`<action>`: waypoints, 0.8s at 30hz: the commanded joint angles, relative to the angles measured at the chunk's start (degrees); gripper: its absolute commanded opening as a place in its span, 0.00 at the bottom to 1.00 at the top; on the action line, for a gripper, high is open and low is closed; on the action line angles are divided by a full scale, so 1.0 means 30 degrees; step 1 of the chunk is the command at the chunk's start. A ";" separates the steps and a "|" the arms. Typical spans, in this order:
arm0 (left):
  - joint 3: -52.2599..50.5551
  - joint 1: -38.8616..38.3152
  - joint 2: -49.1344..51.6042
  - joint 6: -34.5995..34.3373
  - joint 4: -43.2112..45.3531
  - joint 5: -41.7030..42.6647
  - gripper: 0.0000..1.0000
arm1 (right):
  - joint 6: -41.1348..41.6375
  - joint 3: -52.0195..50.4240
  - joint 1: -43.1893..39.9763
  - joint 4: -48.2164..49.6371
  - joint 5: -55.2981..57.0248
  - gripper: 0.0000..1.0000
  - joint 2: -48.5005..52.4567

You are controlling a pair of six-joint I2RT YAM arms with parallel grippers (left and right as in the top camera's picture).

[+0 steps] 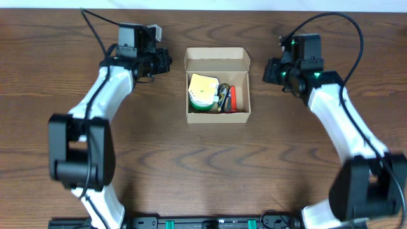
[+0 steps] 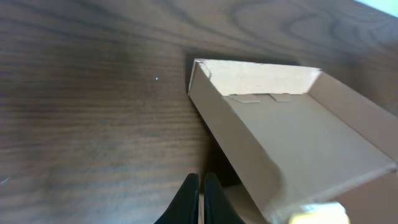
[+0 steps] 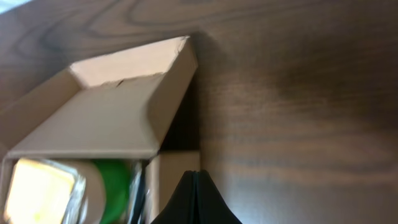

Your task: Pack container

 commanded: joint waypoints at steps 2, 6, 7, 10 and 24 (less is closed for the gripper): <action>0.1486 0.0102 0.1916 -0.0750 0.0015 0.0809 0.05 | 0.1195 -0.0022 -0.0816 0.1501 -0.3905 0.01 0.2637; 0.2521 0.0138 0.3563 -0.1195 0.0007 0.1727 0.06 | 0.2244 -0.0015 -0.0867 0.3373 -0.4743 0.01 0.4728; 0.2805 0.0131 0.3956 -0.1362 -0.0007 0.2004 0.05 | 0.2579 -0.0015 -0.0860 0.3985 -0.5093 0.01 0.5195; 0.3767 0.0138 0.5115 -0.1814 -0.0073 0.2892 0.05 | 0.3825 -0.0015 -0.0852 0.5734 -0.5865 0.01 0.6397; 0.5005 0.0131 0.6207 -0.1865 -0.0634 0.4532 0.05 | 0.6499 0.0044 -0.0481 1.0863 -0.8051 0.01 0.8393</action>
